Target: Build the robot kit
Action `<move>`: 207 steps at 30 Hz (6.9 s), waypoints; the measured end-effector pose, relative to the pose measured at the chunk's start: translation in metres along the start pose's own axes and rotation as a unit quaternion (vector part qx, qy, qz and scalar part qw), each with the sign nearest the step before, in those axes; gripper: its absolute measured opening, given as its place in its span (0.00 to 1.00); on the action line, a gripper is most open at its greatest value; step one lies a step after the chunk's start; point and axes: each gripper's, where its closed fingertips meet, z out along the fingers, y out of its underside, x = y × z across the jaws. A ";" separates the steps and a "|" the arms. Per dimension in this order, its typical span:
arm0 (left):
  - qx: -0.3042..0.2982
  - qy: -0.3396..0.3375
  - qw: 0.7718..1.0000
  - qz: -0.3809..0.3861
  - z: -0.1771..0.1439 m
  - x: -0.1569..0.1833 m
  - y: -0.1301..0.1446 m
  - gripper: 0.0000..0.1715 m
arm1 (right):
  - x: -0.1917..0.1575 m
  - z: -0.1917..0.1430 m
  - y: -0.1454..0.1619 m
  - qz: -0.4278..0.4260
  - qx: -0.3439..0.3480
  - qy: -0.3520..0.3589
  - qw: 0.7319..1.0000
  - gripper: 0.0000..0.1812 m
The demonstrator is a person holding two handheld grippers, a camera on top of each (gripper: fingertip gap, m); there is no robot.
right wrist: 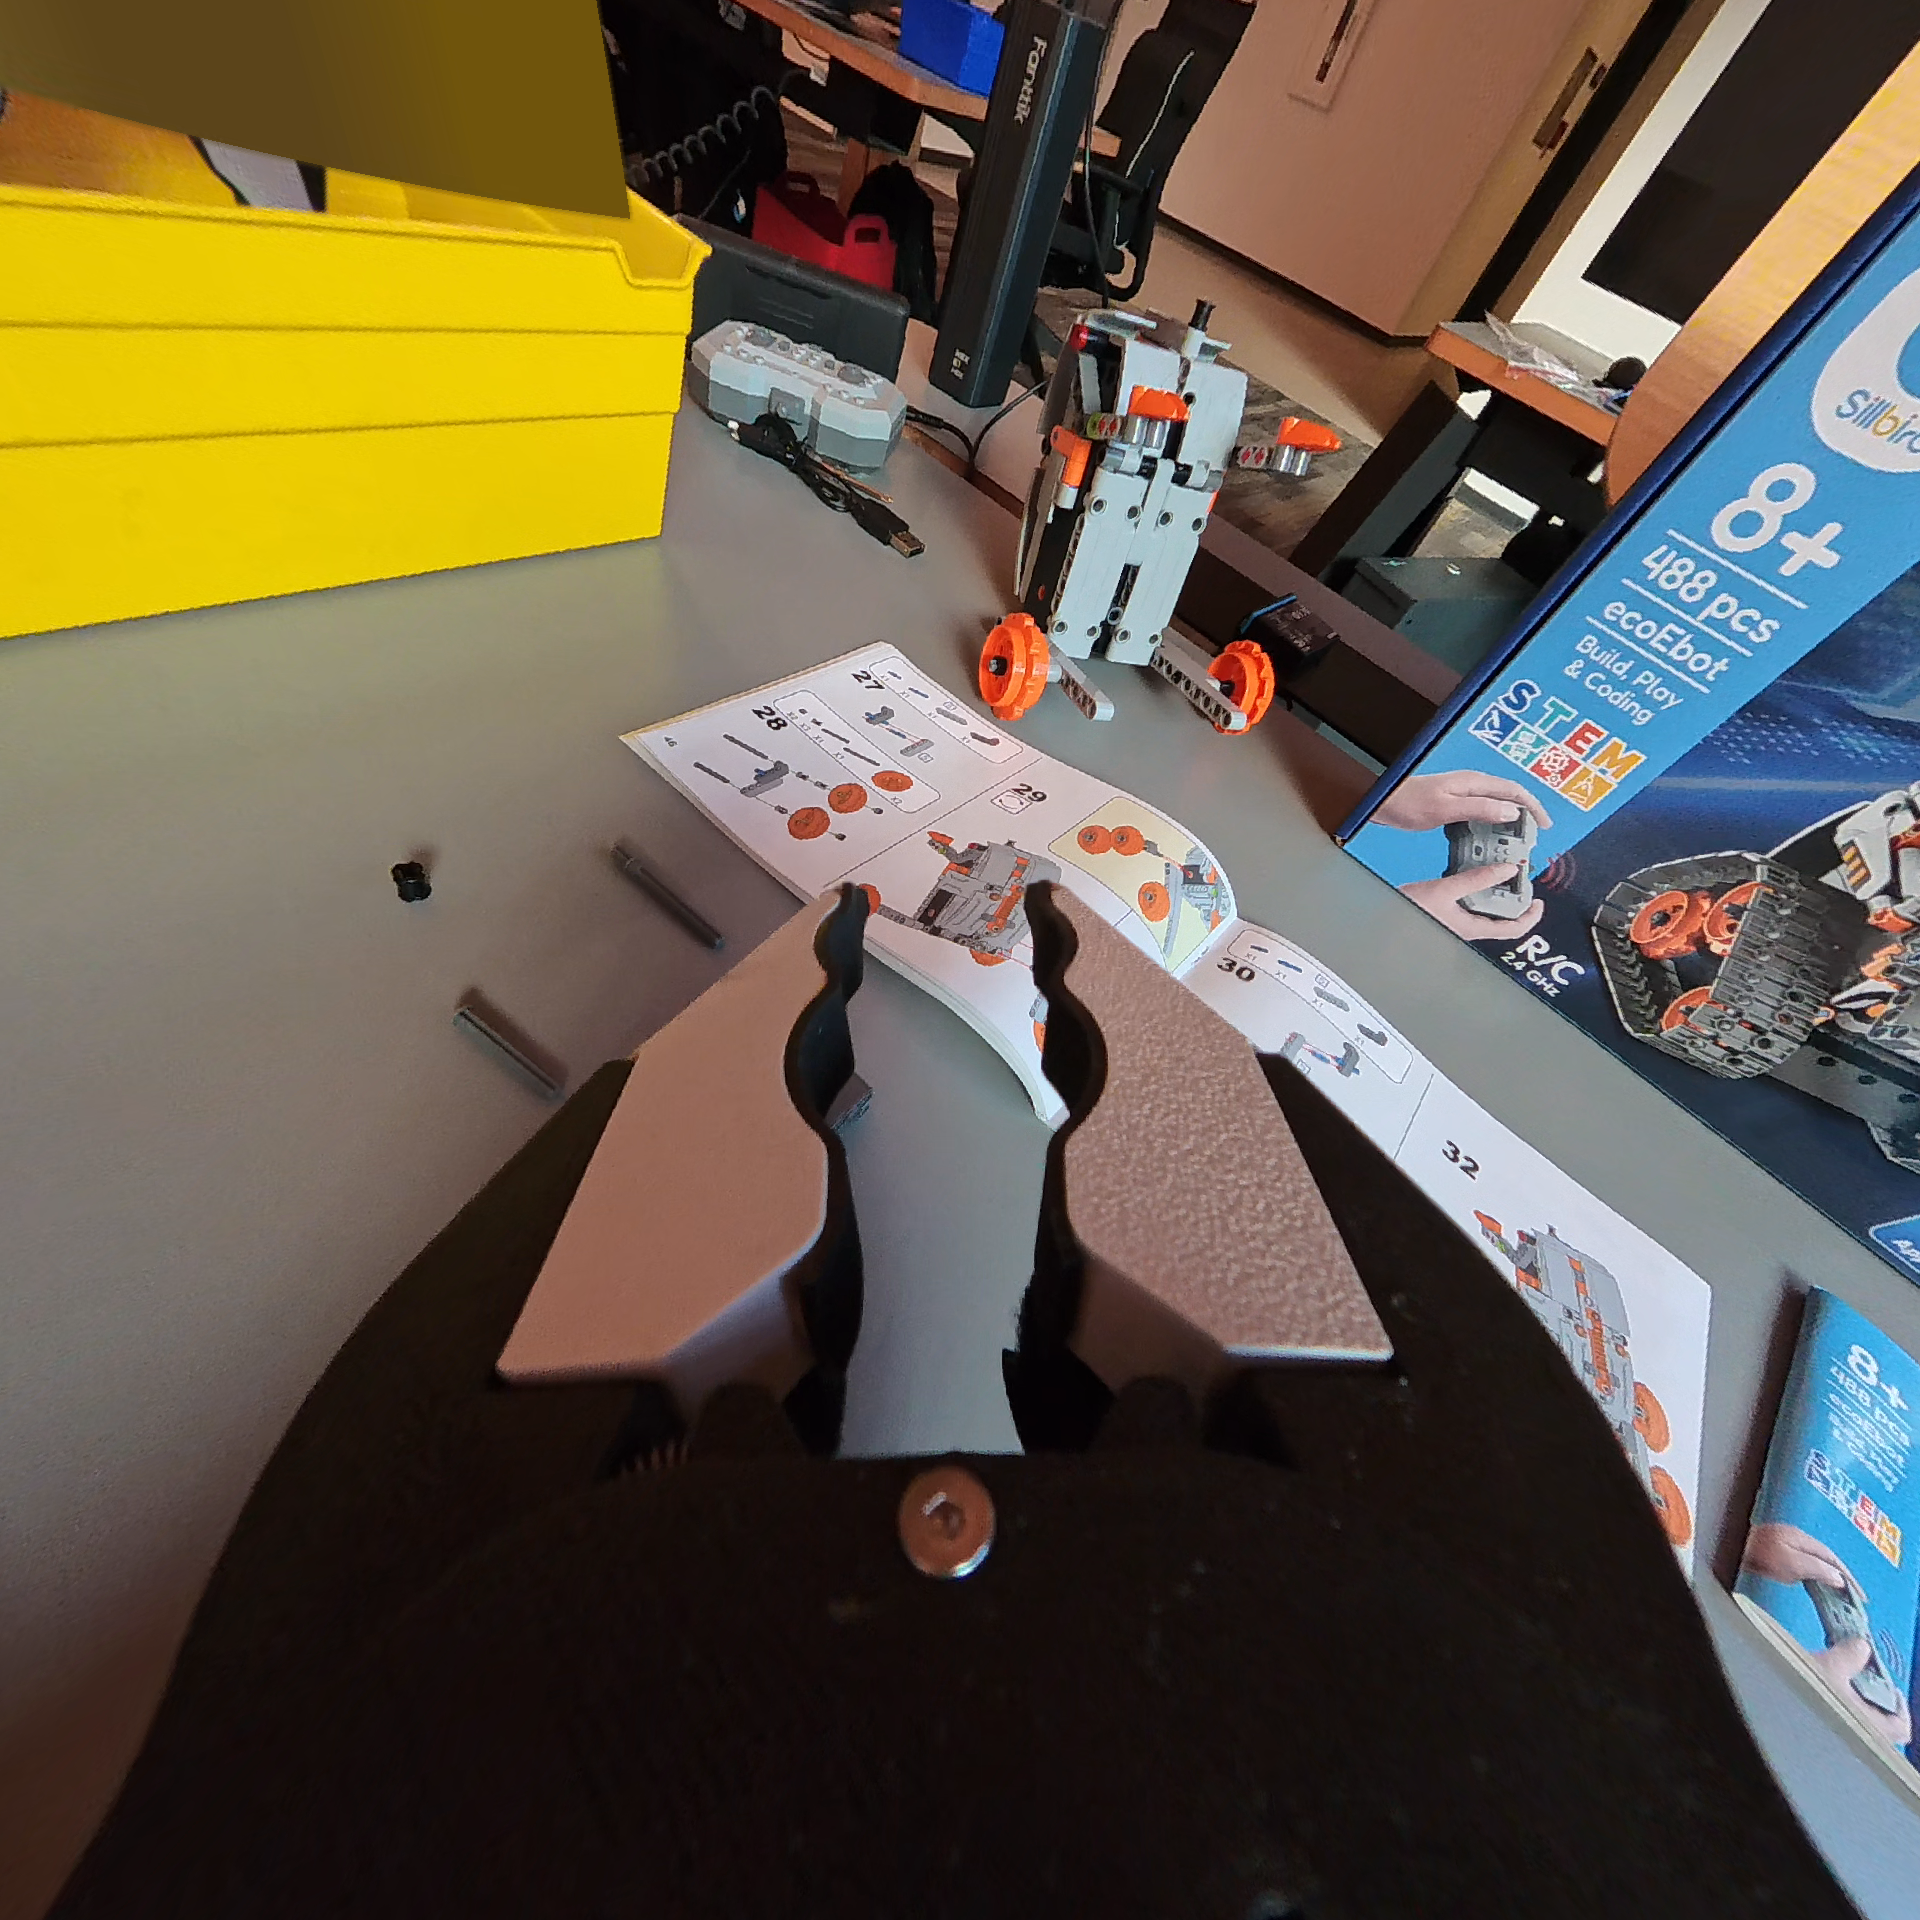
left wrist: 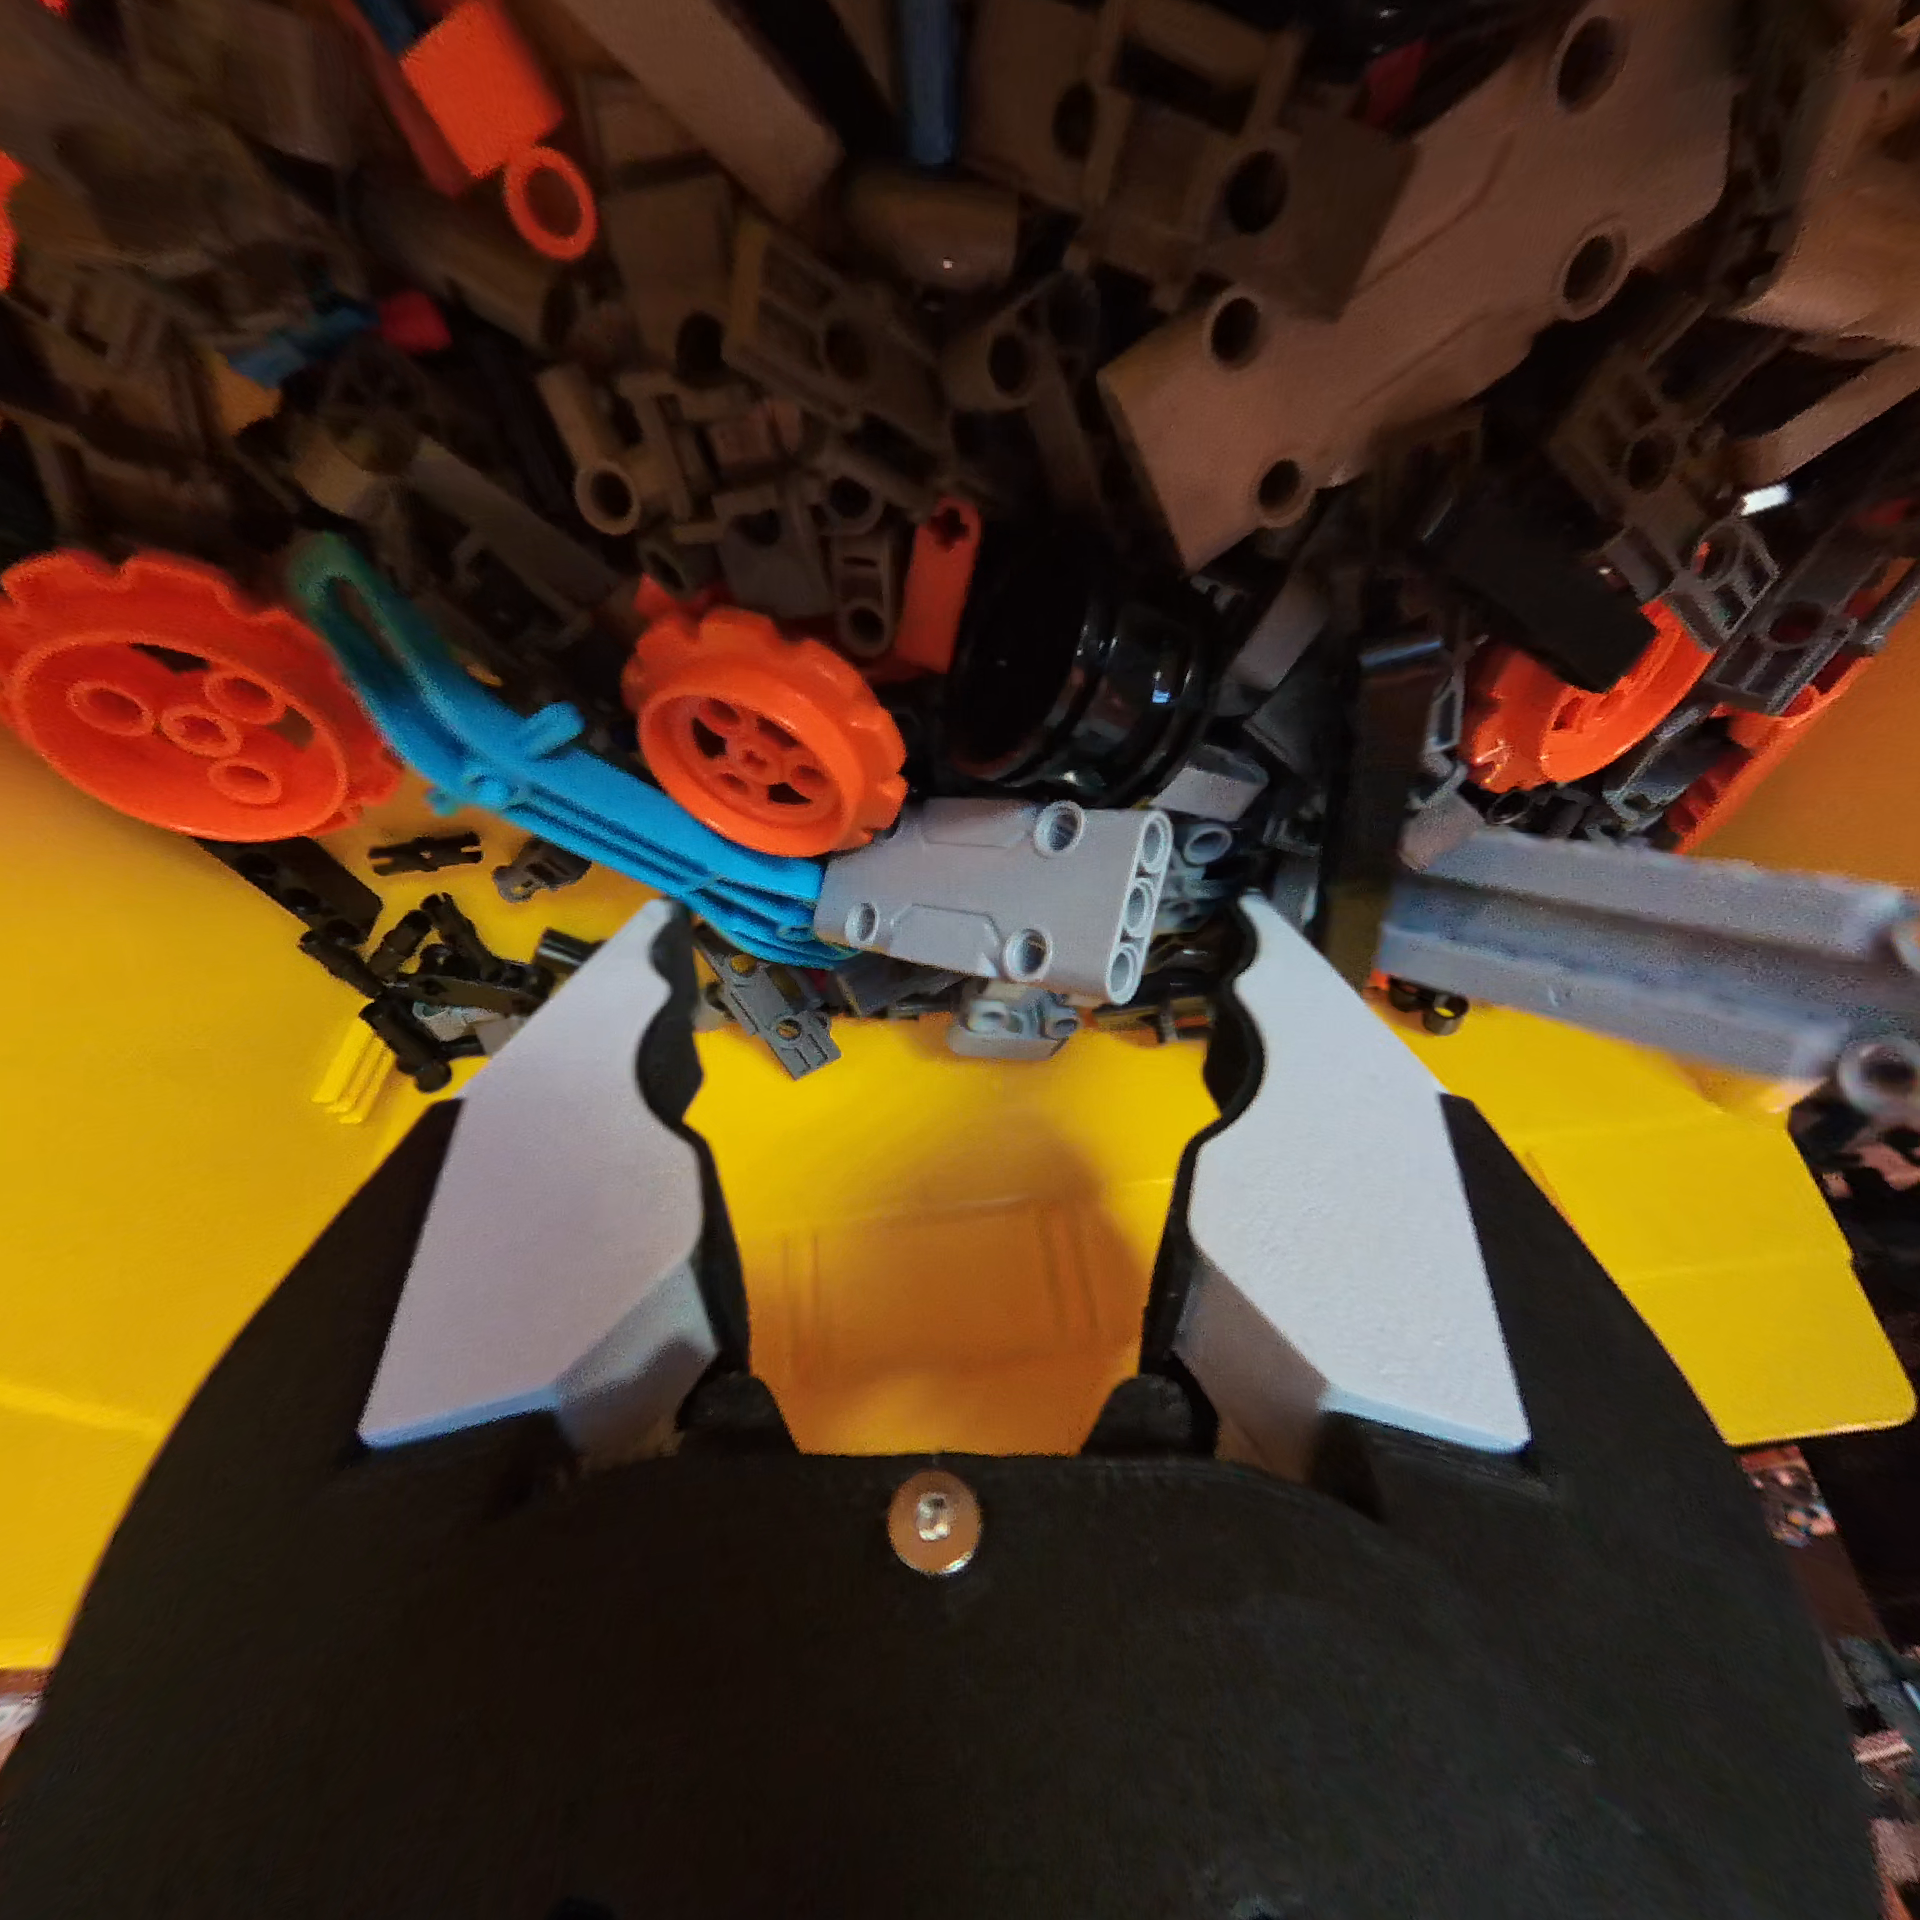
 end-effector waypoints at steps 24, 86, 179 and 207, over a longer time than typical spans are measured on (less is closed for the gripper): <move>-0.027 -0.069 0.997 0.021 -0.004 -0.017 0.014 0.36 | -0.003 -0.004 -0.006 -0.002 0.012 -0.002 1.000 0.17; 0.254 -0.111 0.939 -0.202 -0.043 -0.030 -0.021 0.16 | -0.007 -0.001 -0.003 -0.001 0.006 -0.013 1.000 0.17; -0.029 -0.069 0.997 -0.001 -0.007 0.019 0.010 0.25 | -0.015 0.000 -0.013 -0.005 0.024 -0.027 0.999 0.17; 0.140 0.045 0.957 -0.249 -0.051 0.050 -0.014 0.14 | -0.015 -0.004 -0.019 -0.008 0.038 -0.025 0.999 0.17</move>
